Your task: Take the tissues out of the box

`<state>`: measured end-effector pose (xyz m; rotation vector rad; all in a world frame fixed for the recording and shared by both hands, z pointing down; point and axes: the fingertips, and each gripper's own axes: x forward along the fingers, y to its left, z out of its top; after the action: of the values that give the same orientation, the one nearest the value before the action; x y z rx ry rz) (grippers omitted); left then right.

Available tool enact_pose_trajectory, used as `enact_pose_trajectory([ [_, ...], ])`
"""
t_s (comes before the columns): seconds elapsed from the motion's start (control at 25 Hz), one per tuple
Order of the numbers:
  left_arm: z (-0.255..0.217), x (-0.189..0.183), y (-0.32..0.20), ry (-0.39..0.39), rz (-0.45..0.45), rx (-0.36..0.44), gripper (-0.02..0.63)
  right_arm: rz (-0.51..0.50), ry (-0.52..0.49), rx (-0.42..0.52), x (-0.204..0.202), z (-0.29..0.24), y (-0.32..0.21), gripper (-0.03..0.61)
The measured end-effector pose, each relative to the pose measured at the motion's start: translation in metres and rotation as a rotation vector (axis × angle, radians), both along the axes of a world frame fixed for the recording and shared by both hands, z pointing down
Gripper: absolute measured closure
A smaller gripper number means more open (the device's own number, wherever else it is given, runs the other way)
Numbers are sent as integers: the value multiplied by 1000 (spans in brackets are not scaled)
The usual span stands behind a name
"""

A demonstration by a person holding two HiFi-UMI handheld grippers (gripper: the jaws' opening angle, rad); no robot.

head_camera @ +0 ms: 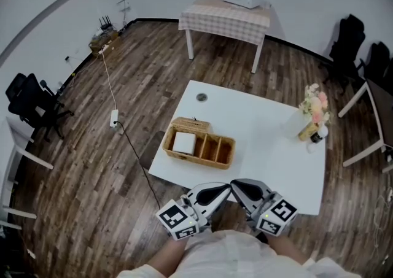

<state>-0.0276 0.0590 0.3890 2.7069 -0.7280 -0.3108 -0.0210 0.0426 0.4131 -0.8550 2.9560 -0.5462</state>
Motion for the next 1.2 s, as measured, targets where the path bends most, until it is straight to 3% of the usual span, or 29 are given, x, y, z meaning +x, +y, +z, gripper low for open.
enact_pose_trajectory([
  [0.36, 2, -46, -53, -3, 30, -12, 612, 46, 22, 5, -45, 1, -53, 546],
  [0.8, 13, -34, -84, 18, -6, -69, 612, 12, 24, -40, -33, 13, -83, 545],
  [1.08, 24, -30, -105, -35, -50, -84, 612, -26, 46, -29, -31, 24, -104, 545],
  [1.2, 32, -32, -112, -126, -49, -59, 612, -47, 74, -25, -36, 32, -111, 544],
])
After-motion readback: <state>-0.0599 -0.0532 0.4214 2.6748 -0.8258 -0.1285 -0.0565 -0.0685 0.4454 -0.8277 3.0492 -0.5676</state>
